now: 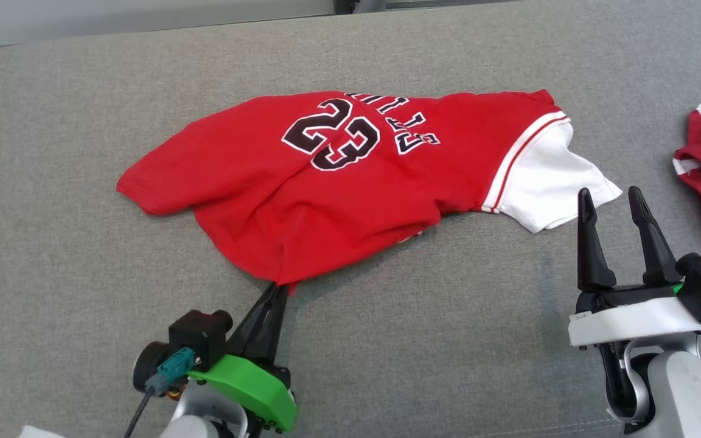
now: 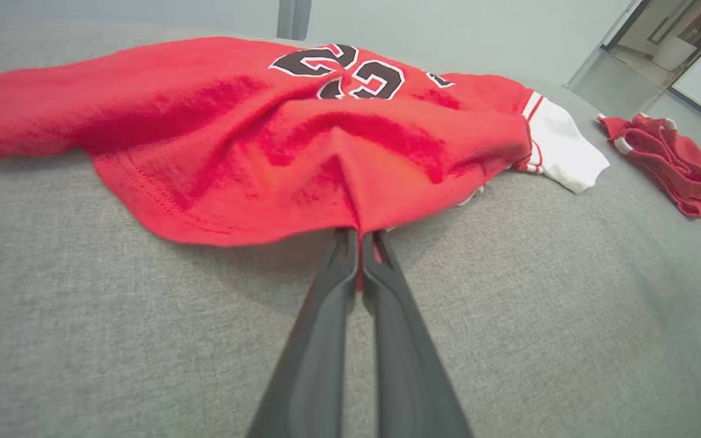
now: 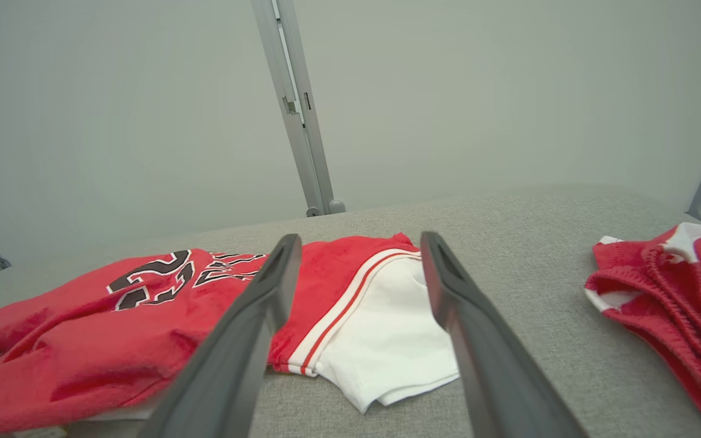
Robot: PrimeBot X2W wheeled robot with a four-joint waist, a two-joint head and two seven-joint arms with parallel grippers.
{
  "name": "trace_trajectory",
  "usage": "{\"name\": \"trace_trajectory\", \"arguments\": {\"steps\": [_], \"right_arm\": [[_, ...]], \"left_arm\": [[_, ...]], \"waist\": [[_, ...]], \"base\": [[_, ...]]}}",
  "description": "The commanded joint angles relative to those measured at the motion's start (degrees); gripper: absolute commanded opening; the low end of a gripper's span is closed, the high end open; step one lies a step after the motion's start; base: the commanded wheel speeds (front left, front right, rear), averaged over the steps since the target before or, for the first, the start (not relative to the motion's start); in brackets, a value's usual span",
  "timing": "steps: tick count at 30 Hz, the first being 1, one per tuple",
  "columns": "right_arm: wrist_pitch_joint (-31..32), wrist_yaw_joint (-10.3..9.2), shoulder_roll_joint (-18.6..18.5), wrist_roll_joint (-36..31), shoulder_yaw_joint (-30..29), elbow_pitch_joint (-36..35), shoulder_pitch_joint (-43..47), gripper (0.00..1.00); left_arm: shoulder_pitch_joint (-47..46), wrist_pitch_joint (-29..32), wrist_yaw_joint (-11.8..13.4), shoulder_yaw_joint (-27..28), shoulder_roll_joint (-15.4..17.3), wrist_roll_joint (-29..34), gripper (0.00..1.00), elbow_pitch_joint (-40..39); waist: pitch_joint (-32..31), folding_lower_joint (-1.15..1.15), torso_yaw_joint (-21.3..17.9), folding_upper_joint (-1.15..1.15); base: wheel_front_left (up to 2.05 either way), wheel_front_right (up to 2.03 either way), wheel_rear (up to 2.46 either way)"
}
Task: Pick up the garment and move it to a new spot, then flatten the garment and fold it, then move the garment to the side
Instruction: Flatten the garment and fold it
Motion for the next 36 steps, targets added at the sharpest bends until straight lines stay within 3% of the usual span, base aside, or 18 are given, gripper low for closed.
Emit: {"name": "trace_trajectory", "arguments": {"steps": [1,9,14,19,28,29,30,31,32,36], "right_arm": [[-0.18,-0.05,0.07,0.15,-0.19,0.04,0.46,1.0],[0.11,-0.05,0.24,0.24,-0.43,0.06,0.13,1.0],[0.31,-0.05,0.12,0.7,-0.52,0.25,-0.28,1.0],[0.51,-0.05,0.18,1.06,-0.52,0.32,-0.77,1.0],[0.65,-0.05,0.18,1.54,-0.62,0.96,-1.1,1.0],[0.64,-0.05,0.16,1.6,-0.8,0.95,-0.95,1.0],[0.62,-0.05,0.16,1.61,-0.89,0.96,-0.79,1.0],[0.64,-0.05,0.16,1.58,-0.94,1.01,-0.65,1.0],[0.68,-0.05,0.17,1.51,-1.05,1.09,-0.55,1.0],[0.88,-0.05,-0.25,1.05,-1.04,1.11,-0.38,1.0]], "left_arm": [[1.23,1.45,0.9,0.56,1.6,0.37,0.0,-2.61],[6.55,9.56,6.9,5.54,8.66,0.71,0.0,-18.35],[8.05,12.81,9.2,8.25,10.37,-0.91,0.0,-20.53],[5.67,12.68,8.16,9.0,8.94,-3.6,0.0,-13.48],[-1.13,5.68,3.08,9.45,5.03,-7.24,0.0,7.18],[-1.64,4.91,2.7,9.44,4.73,-7.23,0.15,8.41],[-2.05,4.17,2.62,9.44,4.56,-7.1,0.43,9.57],[-2.38,3.32,2.61,9.48,4.56,-6.68,0.87,10.58],[-2.69,2.29,2.51,9.43,4.49,-6.42,1.0,11.26],[-1.94,-0.92,3.2,9.19,4.64,-4.88,1.0,12.29]], "waist": [[-0.5,0.0,1.12,0.0],[-0.72,0.0,2.82,0.0],[-0.52,0.0,2.56,0.0],[0.1,0.0,1.79,0.0],[1.01,0.0,-0.34,0.0],[1.05,0.0,-0.3,0.0],[1.06,0.0,-0.21,0.0],[1.04,0.0,-0.09,0.0],[0.97,0.0,0.05,0.0],[0.02,0.0,0.83,0.0]], "base": [[0.0,0.0,0.0],[0.0,0.0,0.0],[0.0,0.0,0.0],[0.0,0.0,0.0],[0.0,0.0,0.0],[0.0,0.0,0.0],[0.0,0.0,0.0],[0.0,0.0,0.0],[0.0,0.0,0.0],[0.0,0.0,0.0]]}}
